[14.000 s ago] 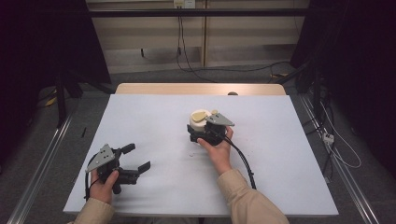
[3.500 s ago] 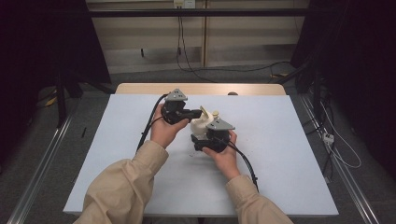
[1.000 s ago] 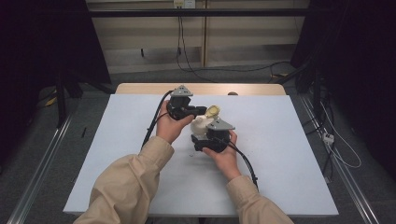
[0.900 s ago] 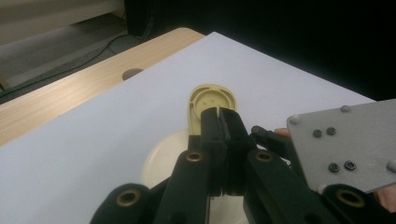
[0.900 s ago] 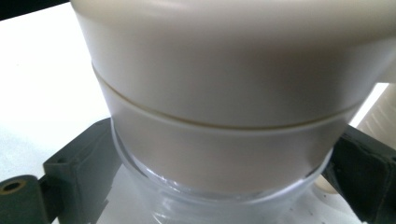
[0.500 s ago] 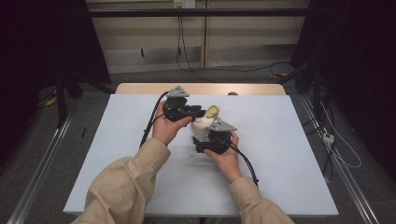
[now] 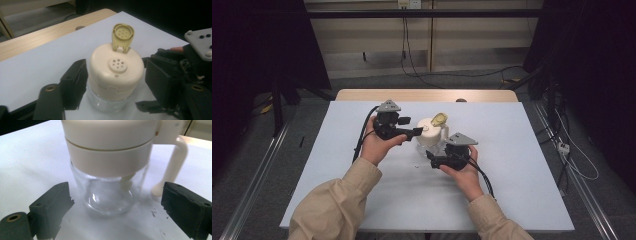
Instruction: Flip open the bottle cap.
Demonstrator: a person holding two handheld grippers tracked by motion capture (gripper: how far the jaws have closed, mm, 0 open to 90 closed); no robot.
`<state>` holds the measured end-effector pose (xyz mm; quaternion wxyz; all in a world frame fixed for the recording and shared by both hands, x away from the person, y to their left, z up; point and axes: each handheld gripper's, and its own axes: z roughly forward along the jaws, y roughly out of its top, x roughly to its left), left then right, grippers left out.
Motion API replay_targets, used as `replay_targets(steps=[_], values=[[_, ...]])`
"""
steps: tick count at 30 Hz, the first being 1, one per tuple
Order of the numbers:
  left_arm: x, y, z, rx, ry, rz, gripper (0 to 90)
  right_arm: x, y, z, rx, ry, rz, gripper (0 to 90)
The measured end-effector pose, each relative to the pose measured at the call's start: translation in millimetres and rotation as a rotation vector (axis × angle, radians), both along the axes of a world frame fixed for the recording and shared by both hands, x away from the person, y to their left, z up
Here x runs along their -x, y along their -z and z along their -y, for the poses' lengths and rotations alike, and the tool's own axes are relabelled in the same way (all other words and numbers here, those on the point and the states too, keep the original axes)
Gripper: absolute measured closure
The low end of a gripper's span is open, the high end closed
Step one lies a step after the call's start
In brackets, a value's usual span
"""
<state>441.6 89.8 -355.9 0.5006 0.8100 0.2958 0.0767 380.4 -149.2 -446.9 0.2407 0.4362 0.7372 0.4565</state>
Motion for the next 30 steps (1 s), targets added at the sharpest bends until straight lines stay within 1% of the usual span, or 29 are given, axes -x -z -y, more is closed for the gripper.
replay_targets(steps=[1, 3, 5, 8, 11, 12, 14, 17, 18, 19, 21, 22, 25, 27, 29, 30], values=[[0.9, 1.8, -2.8, -0.001, -0.001, 0.004, 30.0, 2.4, -1.1, 2.7, -0.006, -0.006, 0.006, 8.6], [3.2, 5.4, -8.2, -0.003, -0.008, -0.002, 26.6, 7.3, -4.0, 8.0, -0.024, -0.011, 0.004, 8.4], [5.3, 9.5, -12.8, 0.002, -0.011, -0.007, 24.2, 12.1, -6.7, 13.1, -0.027, -0.016, 0.013, 8.4], [8.8, 15.6, -18.2, -0.008, -0.015, -0.013, 21.8, 17.4, -8.6, 21.0, -0.033, -0.023, 0.002, 7.9], [12.1, 19.8, -23.4, -0.028, -0.017, -0.007, 18.5, 22.0, -9.0, 28.9, -0.007, -0.025, 0.007, 7.5], [13.8, 21.0, -25.2, -0.021, -0.019, -0.010, 18.3, 23.7, -8.7, 31.6, -0.009, -0.026, 0.009, 7.8], [16.6, 23.0, -29.3, -0.023, -0.020, -0.009, 17.4, 27.8, -8.8, 36.6, -0.026, -0.021, 0.007, 7.9], [21.8, 26.8, -36.1, -0.028, -0.021, -0.004, 16.3, 32.4, -8.5, 43.2, -0.021, -0.021, 0.007, 7.7], [23.1, 28.2, -39.1, -0.037, -0.021, 0.004, 15.8, 33.5, -8.7, 45.0, -0.020, -0.022, 0.007, 7.5], [25.3, 30.0, -41.3, -0.031, -0.023, -0.006, 15.1, 35.0, -9.1, 46.7, -0.022, -0.021, 0.007, 7.6], [28.8, 34.0, -47.5, -0.031, -0.030, -0.006, 13.8, 38.0, -9.5, 49.6, -0.023, -0.022, 0.007, 7.5], [30.5, 35.8, -50.2, -0.028, -0.031, -0.013, 13.8, 39.3, -9.6, 50.8, -0.020, -0.023, 0.008, 7.3], [33.9, 39.8, -59.1, -0.043, -0.039, -0.006, 12.8, 43.2, -10.3, 55.0, -0.016, -0.024, 0.009, 7.1], [36.4, 43.2, -63.5, -0.031, -0.044, -0.013, 12.8, 45.3, -10.1, 58.8, -0.019, -0.024, 0.009, 7.1], [39.1, 45.3, -68.0, -0.042, -0.046, -0.014, 12.6, 47.4, -10.0, 63.0, -0.018, -0.021, 0.006, 7.3], [40.5, 46.6, -70.1, -0.039, -0.049, -0.013, 12.3, 48.6, -10.0, 65.1, -0.025, -0.018, 0.007, 7.5]])
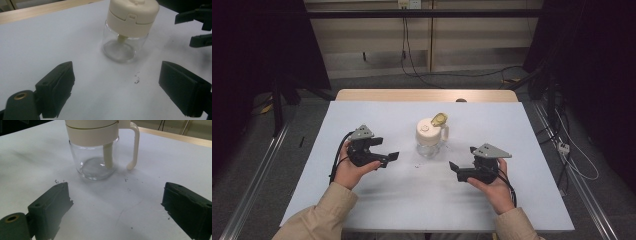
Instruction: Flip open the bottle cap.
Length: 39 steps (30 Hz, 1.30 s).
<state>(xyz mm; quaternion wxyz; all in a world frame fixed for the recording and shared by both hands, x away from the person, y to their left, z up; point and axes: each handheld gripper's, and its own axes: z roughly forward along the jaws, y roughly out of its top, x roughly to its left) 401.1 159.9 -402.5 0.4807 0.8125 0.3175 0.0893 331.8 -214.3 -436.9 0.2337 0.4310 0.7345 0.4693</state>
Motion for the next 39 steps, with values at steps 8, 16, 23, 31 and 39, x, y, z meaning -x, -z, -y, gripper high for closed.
replay_targets(steps=[8, 16, 23, 31, 39], values=[[8.4, 11.3, -20.3, 0.010, -0.032, -0.004, 12.0, 6.8, 0.6, 17.0, -0.041, 0.006, -0.007, 8.9], [16.8, 16.3, -35.8, 0.002, -0.044, 0.000, 11.2, 15.9, -0.7, 34.5, -0.052, 0.034, 0.000, 8.5], [20.6, 19.1, -43.7, 0.006, -0.052, -0.002, 9.9, 22.0, -0.4, 49.6, -0.056, 0.061, 0.001, 8.4], [27.1, 23.0, -51.3, 0.020, -0.052, -0.008, 9.0, 28.1, 2.9, 59.0, -0.040, 0.071, -0.010, 8.3], [33.6, 24.4, -63.8, 0.023, -0.063, 0.003, 8.7, 35.5, 4.0, 67.4, -0.045, 0.083, -0.011, 8.3]])
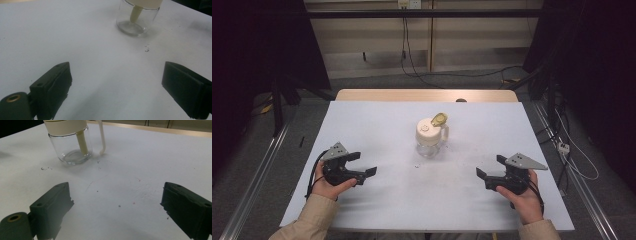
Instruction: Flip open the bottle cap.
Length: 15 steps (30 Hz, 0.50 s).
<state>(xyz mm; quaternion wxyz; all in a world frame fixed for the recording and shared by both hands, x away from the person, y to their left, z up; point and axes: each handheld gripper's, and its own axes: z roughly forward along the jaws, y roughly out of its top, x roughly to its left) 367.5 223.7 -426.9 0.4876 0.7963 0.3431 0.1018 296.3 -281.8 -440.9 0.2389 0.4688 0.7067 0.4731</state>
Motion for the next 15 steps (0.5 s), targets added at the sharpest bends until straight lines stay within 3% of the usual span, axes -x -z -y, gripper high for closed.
replay_targets(steps=[15], values=[[8.6, 4.4, -19.2, 0.009, -0.009, -0.007, 8.5, 7.5, 2.7, 10.0, 0.014, 0.010, -0.008, 8.5]])
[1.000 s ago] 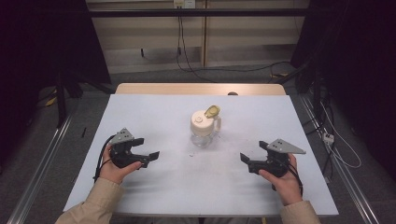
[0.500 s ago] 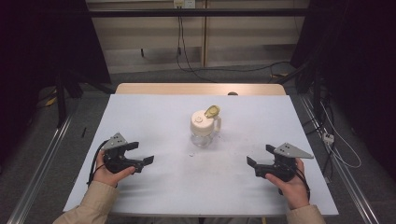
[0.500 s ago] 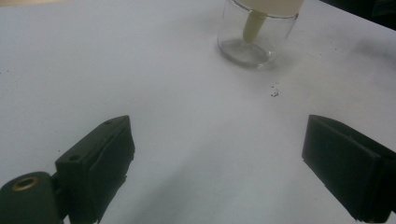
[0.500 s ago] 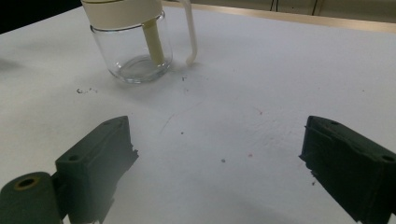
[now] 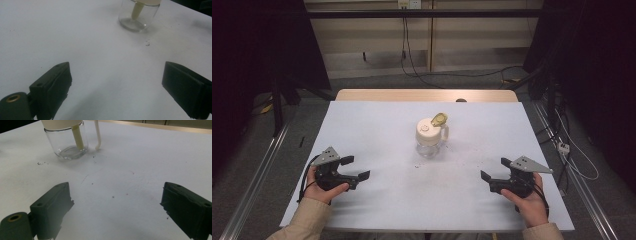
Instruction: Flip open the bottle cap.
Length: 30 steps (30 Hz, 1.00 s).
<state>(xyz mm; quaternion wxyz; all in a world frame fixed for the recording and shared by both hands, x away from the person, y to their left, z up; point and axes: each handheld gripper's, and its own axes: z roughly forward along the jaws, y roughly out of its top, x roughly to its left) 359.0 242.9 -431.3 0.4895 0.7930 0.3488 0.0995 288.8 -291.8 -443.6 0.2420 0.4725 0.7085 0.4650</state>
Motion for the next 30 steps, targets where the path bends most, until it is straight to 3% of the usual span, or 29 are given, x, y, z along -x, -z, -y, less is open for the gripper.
replay_targets(steps=[17, 30], values=[[9.2, 4.1, -16.0, 0.004, -0.012, 0.005, 8.5, 6.4, -0.7, 6.1, 0.006, 0.003, -0.002, 8.4], [8.3, 7.1, -10.1, -0.004, -0.001, 0.003, 8.5, 6.9, 1.6, 6.1, 0.008, -0.002, -0.016, 8.4]])
